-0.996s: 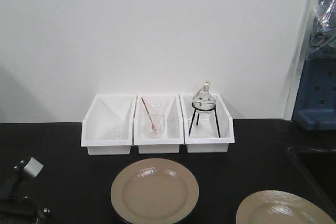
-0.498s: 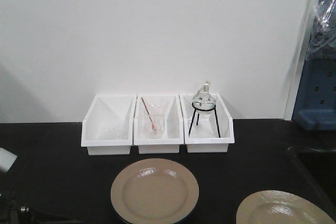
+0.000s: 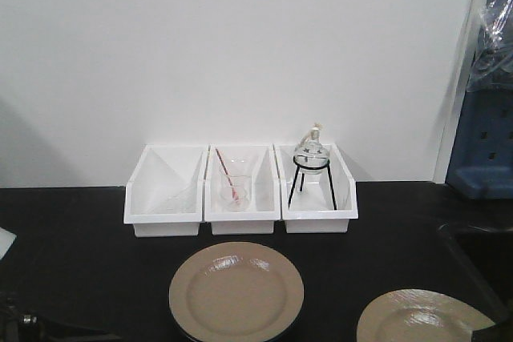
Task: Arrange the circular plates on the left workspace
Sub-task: 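Reach the right gripper to the other tan plate and grip its rim, then lift the plate with the right gripper over the centered plate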
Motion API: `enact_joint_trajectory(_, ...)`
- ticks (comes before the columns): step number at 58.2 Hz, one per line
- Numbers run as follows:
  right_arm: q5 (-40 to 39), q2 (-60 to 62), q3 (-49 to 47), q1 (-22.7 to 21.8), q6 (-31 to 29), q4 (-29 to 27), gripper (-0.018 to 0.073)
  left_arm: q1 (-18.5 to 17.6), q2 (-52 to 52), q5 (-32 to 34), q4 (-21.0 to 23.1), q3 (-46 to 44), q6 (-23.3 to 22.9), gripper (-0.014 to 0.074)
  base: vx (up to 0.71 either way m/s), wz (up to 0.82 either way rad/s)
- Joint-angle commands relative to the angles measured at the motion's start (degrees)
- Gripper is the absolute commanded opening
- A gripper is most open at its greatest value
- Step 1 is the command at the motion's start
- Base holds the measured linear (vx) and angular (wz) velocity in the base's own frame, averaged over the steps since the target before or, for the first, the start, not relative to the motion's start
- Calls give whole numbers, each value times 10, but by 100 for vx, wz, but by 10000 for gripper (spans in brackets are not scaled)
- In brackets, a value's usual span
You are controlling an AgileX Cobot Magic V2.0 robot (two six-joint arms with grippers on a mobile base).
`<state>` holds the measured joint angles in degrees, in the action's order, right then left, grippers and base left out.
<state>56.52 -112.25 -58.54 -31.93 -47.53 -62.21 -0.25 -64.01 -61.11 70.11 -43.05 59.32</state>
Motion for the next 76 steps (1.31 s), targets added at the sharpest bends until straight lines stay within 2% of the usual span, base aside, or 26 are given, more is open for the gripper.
enact_joint_trajectory(1,17,26,-13,3,-10,-32,262,-2,12,-15,43,-13,-7,-1,0,0)
enact_joint_trajectory(8,17,26,-13,3,-13,-31,-13,-2,12,-18,43,-13,-10,-1,0,0)
enact_joint_trajectory(15,21,27,-13,3,-13,-40,-10,-2,12,-18,43,-13,-10,-1,0,0)
enact_joint_trajectory(20,32,29,-13,2,-13,-76,-8,-2,12,-16,43,-13,-10,-1,0,0)
enact_joint_trajectory(32,96,29,-13,11,-33,-248,-4,-2,12,-8,42,-13,-10,-1,0,0)
enact_joint_trajectory(38,124,29,-15,35,-49,-322,-5,-2,12,-9,42,-13,-10,-1,0,0)
enact_joint_trajectory(46,122,29,-15,94,-53,-404,-5,-2,12,-12,42,-13,-10,-1,0,0)
enact_joint_trajectory(60,-5,29,-68,242,-48,-406,-5,-2,12,-18,43,-13,-11,-1,0,0)
enact_joint_trajectory(65,-64,29,-94,295,-39,-406,-5,-2,12,-19,43,-13,-26,-1,0,0)
enact_joint_trajectory(71,-128,23,-127,345,-39,-405,-5,-2,12,-19,43,-13,-28,-1,0,0)
enact_joint_trajectory(76,-149,9,-154,377,-37,-405,-5,-2,12,-18,43,-13,-28,-1,0,0)
